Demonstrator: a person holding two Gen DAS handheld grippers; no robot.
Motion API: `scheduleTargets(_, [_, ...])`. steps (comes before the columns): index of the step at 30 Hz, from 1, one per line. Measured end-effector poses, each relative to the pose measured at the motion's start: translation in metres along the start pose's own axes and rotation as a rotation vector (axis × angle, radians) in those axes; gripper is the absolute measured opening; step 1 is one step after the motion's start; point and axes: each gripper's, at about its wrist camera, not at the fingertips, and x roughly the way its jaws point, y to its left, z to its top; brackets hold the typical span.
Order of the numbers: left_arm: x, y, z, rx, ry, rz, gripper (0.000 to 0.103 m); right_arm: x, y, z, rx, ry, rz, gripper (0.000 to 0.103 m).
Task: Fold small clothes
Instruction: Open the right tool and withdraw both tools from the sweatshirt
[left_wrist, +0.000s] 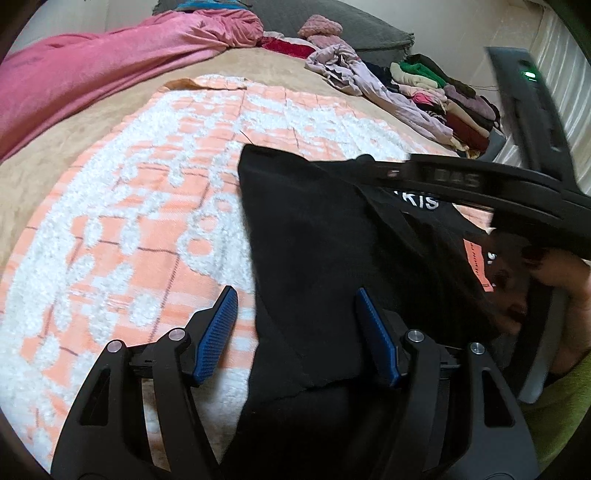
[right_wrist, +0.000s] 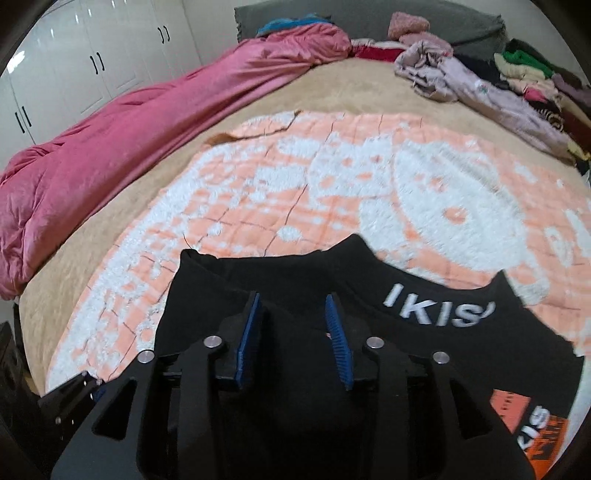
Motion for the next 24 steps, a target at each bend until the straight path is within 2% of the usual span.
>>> scheduleTargets(5, [-0.007, 0.005, 0.003, -0.012, -0.015, -0.005, 0.062, -0.023, -0.01, -0.003, 0.027, -0.046, -0.012, 0.06])
scheduleTargets(8, [-0.014, 0.006, 0.005, 0.003, -0.04, 0.018, 0.063, -0.033, -0.016, -0.006, 0.047, -0.066, -0.013, 0.066])
scheduleTargets(14, [-0.026, 0.005, 0.006, 0.024, -0.078, 0.05, 0.073, -0.061, -0.024, -0.016, 0.07, -0.13, -0.03, 0.077])
scheduleTargets(24, [-0.045, 0.009, 0.012, 0.024, -0.139, 0.071, 0.089, -0.105, -0.042, -0.033, 0.101, -0.202, -0.048, 0.078])
